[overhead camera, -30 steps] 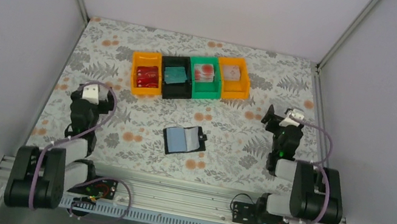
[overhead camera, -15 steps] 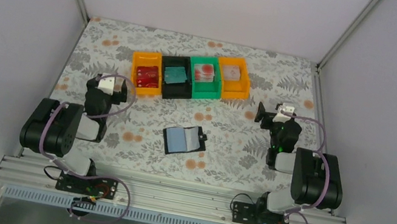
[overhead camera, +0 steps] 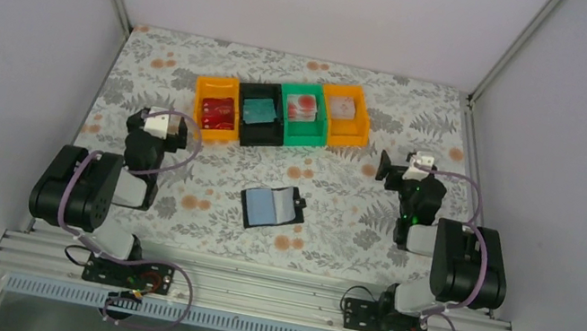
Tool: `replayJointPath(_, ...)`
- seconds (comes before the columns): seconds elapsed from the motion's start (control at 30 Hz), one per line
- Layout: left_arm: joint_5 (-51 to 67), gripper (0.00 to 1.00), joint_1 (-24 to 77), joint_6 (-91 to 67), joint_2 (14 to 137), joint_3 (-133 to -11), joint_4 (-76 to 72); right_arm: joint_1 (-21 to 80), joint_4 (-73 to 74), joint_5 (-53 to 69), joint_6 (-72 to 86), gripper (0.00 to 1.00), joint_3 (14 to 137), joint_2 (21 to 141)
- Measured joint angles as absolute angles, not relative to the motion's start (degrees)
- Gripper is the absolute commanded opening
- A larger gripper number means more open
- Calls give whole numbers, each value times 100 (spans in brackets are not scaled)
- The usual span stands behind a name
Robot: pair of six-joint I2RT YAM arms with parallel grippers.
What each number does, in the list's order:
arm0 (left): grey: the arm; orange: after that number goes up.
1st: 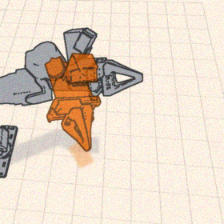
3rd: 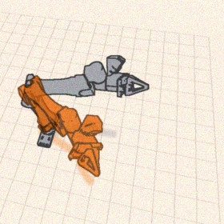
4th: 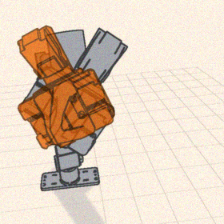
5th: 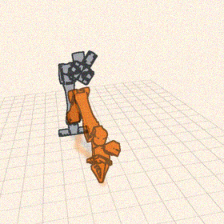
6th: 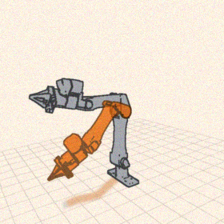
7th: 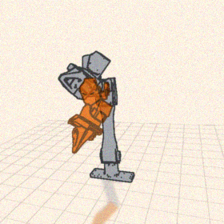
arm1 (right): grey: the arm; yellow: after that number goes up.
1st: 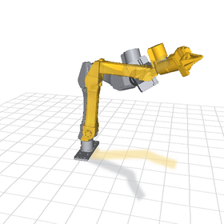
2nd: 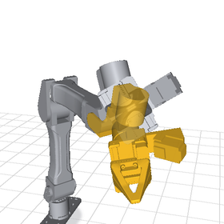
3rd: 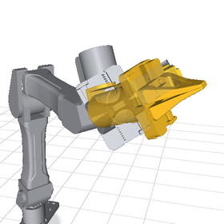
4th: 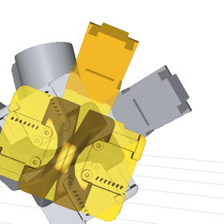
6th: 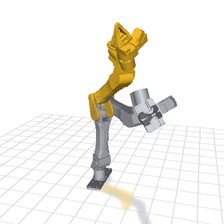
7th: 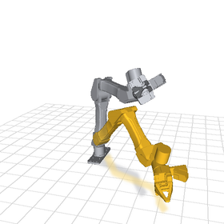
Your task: Take the credit cards out of the card holder
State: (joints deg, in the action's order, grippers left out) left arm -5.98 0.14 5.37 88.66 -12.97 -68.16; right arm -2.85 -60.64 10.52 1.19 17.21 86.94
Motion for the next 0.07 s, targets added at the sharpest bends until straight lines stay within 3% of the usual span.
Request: replayJointPath(0.07,-598,100,14,537,8866,-1297,-6816,-285,-6066,1057,117,99,1721,8694)
